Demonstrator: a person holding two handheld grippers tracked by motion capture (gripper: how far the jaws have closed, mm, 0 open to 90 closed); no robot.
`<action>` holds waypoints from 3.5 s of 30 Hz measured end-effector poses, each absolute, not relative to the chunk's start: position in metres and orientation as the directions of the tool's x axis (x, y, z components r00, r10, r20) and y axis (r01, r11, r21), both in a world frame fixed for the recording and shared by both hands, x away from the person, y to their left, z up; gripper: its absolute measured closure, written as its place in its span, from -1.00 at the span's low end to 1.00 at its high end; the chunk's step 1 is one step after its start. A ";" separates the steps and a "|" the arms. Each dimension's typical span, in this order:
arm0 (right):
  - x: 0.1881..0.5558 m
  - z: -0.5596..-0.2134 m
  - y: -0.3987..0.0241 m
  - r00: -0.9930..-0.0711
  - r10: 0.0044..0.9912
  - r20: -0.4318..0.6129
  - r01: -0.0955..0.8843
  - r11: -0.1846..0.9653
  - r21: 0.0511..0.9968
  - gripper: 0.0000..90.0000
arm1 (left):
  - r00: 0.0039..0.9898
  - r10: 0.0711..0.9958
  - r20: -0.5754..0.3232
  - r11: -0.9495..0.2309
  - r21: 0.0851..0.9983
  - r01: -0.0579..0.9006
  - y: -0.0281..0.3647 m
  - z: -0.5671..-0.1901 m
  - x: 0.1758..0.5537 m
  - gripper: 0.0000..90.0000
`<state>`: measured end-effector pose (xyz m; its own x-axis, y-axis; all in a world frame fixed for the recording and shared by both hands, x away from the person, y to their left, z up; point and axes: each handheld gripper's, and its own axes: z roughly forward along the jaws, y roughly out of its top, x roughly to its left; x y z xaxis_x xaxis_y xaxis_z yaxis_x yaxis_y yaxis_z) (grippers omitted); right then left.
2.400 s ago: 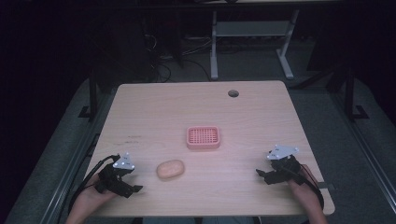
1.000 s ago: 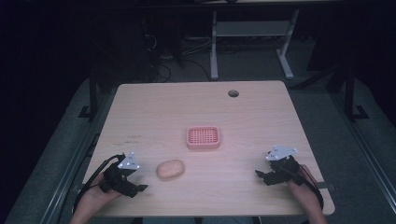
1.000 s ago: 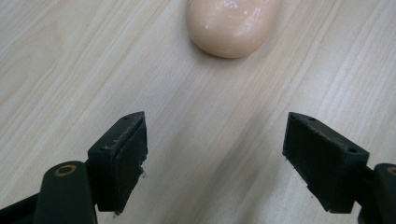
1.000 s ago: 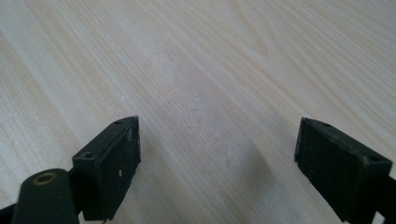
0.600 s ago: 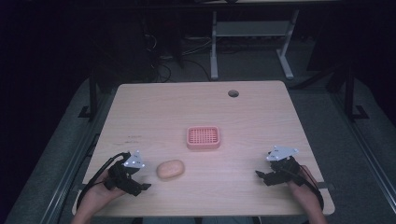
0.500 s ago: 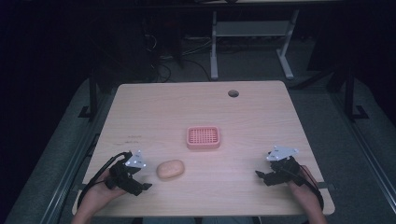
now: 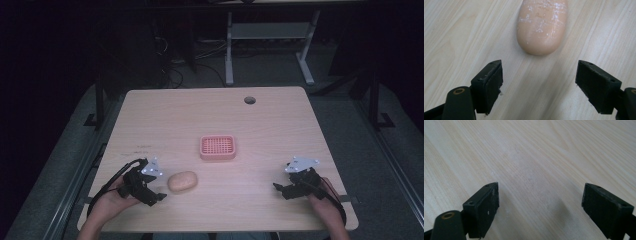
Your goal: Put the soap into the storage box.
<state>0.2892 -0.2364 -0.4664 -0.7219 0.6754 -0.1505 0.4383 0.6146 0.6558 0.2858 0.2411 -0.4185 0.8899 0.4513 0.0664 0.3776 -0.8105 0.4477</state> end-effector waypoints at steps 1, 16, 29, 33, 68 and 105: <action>0.289 -0.466 -0.237 -0.722 0.674 -0.154 0.435 0.616 0.656 -0.69 | 0.891 0.450 0.068 -0.811 0.448 0.376 0.241 -0.419 0.286 -0.53; 0.289 -0.465 -0.236 -0.726 0.670 -0.153 0.431 0.618 0.658 -0.69 | 0.908 0.414 0.060 -0.834 0.424 0.353 0.219 -0.421 0.299 -0.53; 0.289 -0.465 -0.236 -0.727 0.670 -0.152 0.429 0.615 0.661 -0.69 | 0.918 0.394 0.046 -0.846 0.409 0.343 0.204 -0.424 0.308 -0.52; 0.289 -0.465 -0.236 -0.727 0.669 -0.152 0.429 0.616 0.661 -0.69 | 0.920 0.390 0.037 -0.847 0.407 0.343 0.199 -0.426 0.311 -0.52; 0.289 -0.465 -0.236 -0.730 0.668 -0.145 0.430 0.614 0.661 -0.69 | 0.937 0.350 0.009 -0.892 0.309 0.331 0.169 -0.443 0.328 -0.43; 0.290 -0.465 -0.237 -0.726 0.674 -0.138 0.431 0.602 0.673 -0.69 | 0.931 0.361 -0.044 -0.863 0.363 0.352 0.168 -0.429 0.343 -0.30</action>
<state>0.2897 -0.2374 -0.4645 -0.7262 0.6736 -0.1376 0.4308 0.6018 0.6725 0.3432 0.1683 -0.4289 0.9314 0.3613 -0.0436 0.3516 -0.8628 0.3633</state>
